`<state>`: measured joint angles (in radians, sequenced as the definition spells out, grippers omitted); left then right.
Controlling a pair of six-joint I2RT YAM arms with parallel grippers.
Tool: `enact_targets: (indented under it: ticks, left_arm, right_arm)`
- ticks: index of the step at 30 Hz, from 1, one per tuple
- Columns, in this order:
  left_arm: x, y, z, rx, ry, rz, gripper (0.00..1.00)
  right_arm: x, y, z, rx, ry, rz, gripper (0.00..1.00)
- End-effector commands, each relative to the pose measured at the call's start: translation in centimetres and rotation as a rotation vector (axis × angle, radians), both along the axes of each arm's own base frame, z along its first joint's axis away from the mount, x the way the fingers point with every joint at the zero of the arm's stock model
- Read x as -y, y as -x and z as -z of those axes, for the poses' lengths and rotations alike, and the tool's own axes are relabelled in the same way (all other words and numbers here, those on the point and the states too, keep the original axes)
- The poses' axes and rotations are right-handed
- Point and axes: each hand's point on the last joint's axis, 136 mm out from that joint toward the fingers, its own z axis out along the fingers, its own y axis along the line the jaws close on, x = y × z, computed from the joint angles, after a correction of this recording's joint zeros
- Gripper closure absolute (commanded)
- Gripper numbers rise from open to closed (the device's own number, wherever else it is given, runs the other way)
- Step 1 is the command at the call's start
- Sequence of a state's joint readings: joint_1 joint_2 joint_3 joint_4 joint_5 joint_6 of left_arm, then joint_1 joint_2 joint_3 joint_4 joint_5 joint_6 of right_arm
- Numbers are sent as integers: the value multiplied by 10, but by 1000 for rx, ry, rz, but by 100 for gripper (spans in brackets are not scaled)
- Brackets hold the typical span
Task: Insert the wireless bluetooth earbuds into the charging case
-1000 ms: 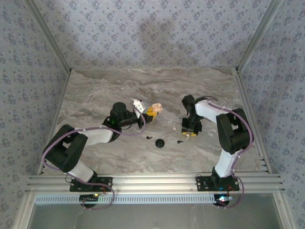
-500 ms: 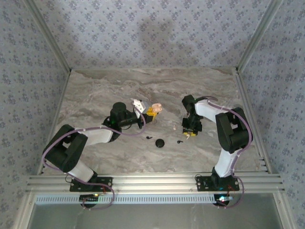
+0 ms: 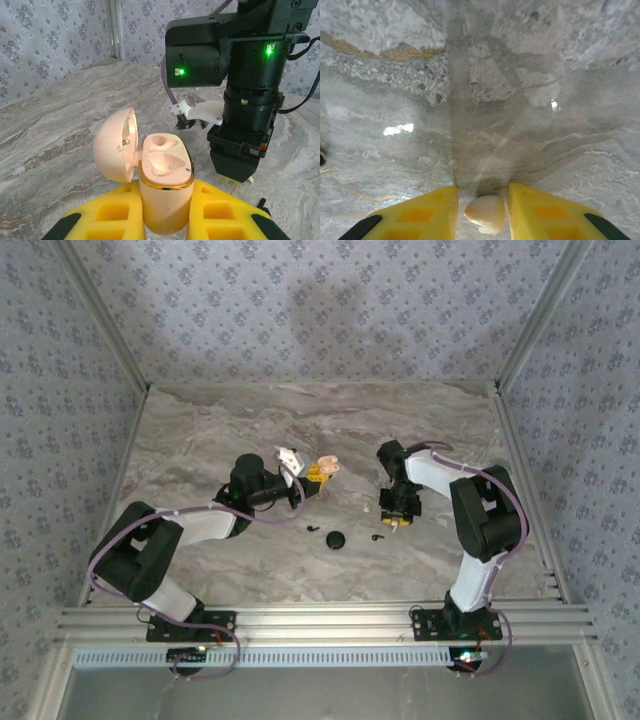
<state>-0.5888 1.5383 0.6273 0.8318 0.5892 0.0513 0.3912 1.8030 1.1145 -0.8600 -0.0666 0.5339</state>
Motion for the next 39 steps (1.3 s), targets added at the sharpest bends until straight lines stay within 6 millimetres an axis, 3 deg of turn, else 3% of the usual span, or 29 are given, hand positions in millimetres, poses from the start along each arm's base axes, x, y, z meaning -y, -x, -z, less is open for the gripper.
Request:
enact_targets:
  ticks: [1,14,24,31,39]
  left_arm:
    - [-3,1,-19,40,30,1,90]
    - [-3,2,-15,33,21,1,90]
    - [11,5,15,40,-32,58,90]
    - [26,9,23,97,-62,113,90]
    - [34,7,13,141,-54,126,90]
  right_arm:
    - [-3,9,-1,-39,0,2,68]
    - [-1,5,-9,20,20,-6,79]
    - [-3,-21,-46,324,-28,-1,81]
    - [-34,-49,-110,658,-165,-115,81]
    - [-76,-53,-189,962,-271,-300,81]
